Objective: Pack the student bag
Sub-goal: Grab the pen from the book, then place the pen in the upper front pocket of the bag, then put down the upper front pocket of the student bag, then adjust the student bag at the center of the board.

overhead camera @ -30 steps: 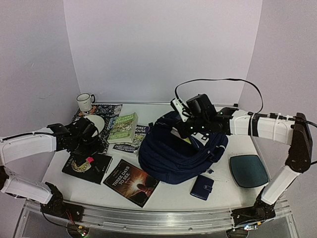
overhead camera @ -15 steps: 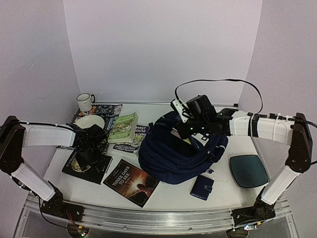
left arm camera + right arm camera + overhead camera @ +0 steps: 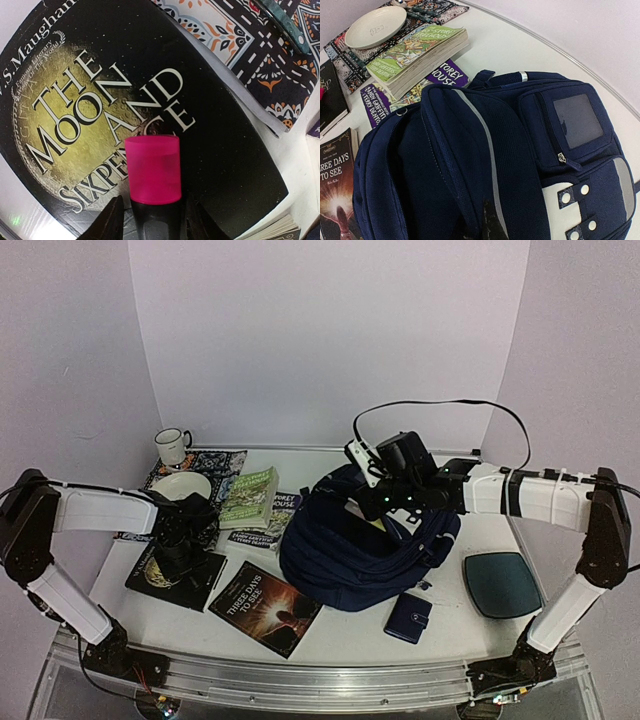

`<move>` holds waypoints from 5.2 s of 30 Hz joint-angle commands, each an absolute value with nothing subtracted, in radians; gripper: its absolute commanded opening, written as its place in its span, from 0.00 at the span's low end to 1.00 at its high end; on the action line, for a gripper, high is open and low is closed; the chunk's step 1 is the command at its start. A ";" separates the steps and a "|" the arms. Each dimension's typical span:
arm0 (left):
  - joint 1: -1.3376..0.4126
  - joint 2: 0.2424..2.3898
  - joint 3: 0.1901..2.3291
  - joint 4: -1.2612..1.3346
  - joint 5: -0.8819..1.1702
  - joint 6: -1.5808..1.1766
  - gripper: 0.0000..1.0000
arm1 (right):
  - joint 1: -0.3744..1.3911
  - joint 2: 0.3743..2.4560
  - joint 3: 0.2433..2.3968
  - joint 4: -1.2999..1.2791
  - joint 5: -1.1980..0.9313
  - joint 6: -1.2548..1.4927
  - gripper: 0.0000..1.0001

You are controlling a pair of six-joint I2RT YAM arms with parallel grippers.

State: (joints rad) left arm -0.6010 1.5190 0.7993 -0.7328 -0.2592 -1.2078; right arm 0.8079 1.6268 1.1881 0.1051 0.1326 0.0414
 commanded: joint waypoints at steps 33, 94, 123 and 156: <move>-0.765 1.432 0.977 -0.132 0.169 -1.001 0.00 | 0.809 1.593 1.199 0.161 0.124 0.065 0.00; -0.680 1.626 1.149 -0.143 0.276 -0.562 0.85 | 0.811 1.627 1.131 0.130 0.100 0.054 0.00; -0.615 2.100 1.610 -0.151 0.458 -0.616 0.58 | 0.736 1.504 1.097 -0.100 -0.055 0.236 0.66; -0.807 1.968 1.442 -0.064 0.562 -0.628 0.36 | 0.482 1.998 1.482 -0.061 -0.041 0.055 0.78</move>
State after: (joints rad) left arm -0.7469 2.0828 1.4738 -0.1165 0.5192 -0.6352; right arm 0.4779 2.0062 1.4191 -0.0491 -0.0096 0.1285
